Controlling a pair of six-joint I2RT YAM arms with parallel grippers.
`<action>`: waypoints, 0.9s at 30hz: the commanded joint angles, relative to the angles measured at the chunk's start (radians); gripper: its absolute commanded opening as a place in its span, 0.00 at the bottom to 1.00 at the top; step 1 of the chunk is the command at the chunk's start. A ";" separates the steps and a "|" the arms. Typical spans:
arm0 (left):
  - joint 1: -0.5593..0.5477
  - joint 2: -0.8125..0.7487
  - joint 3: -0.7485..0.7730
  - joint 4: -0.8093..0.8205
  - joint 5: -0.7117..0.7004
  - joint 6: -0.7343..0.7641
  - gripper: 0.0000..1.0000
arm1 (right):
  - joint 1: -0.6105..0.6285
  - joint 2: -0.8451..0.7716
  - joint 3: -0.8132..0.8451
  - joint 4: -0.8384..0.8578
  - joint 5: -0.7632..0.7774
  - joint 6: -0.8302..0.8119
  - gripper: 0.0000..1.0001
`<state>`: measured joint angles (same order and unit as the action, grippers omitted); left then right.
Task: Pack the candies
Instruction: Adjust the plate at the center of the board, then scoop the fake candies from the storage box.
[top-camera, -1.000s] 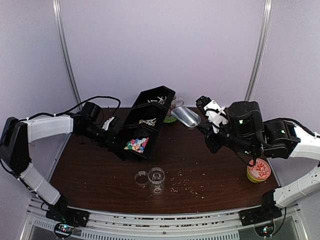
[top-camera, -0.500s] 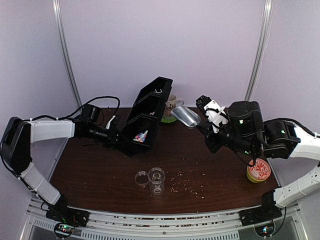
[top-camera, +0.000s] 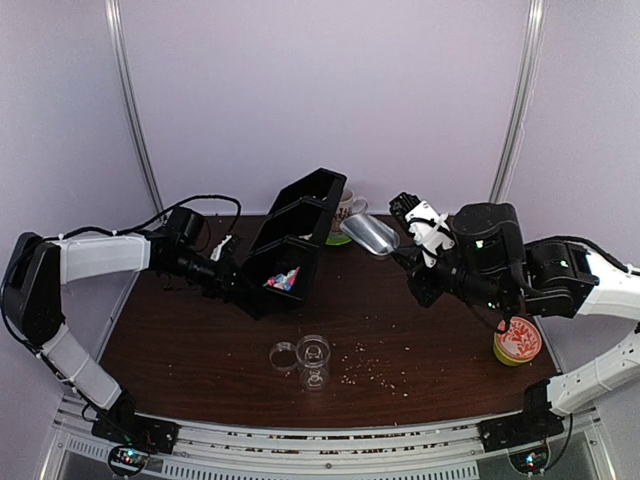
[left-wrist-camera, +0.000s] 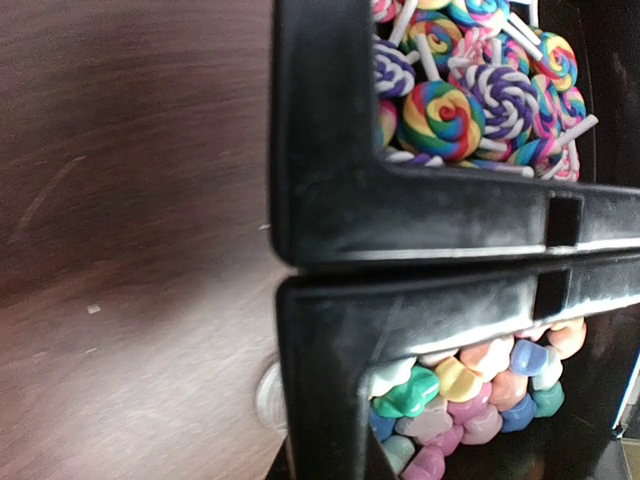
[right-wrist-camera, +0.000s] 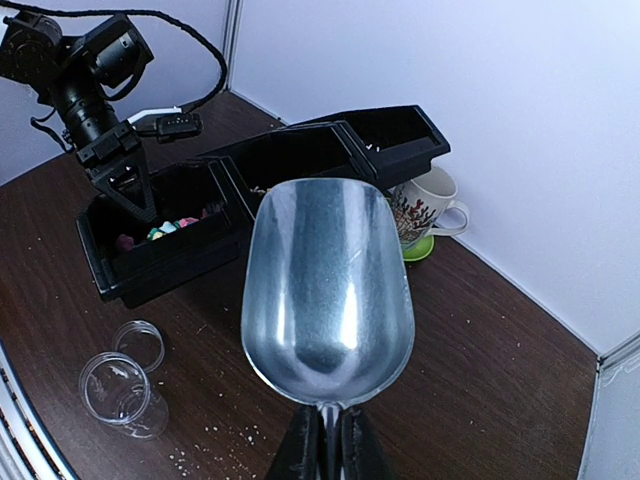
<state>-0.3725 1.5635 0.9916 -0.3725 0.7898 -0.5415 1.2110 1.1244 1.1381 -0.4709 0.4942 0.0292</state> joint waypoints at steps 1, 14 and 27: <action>-0.004 -0.076 0.115 -0.062 -0.124 0.203 0.00 | -0.002 0.023 0.033 -0.004 -0.012 -0.009 0.00; -0.004 -0.145 0.134 -0.195 -0.437 0.340 0.00 | 0.018 0.301 0.306 -0.217 -0.181 -0.029 0.00; -0.005 -0.134 0.101 -0.172 -0.468 0.354 0.00 | 0.069 0.566 0.589 -0.431 -0.248 -0.033 0.00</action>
<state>-0.3786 1.4792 1.0584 -0.7353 0.2829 -0.2173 1.2652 1.6531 1.6421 -0.8230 0.2680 -0.0013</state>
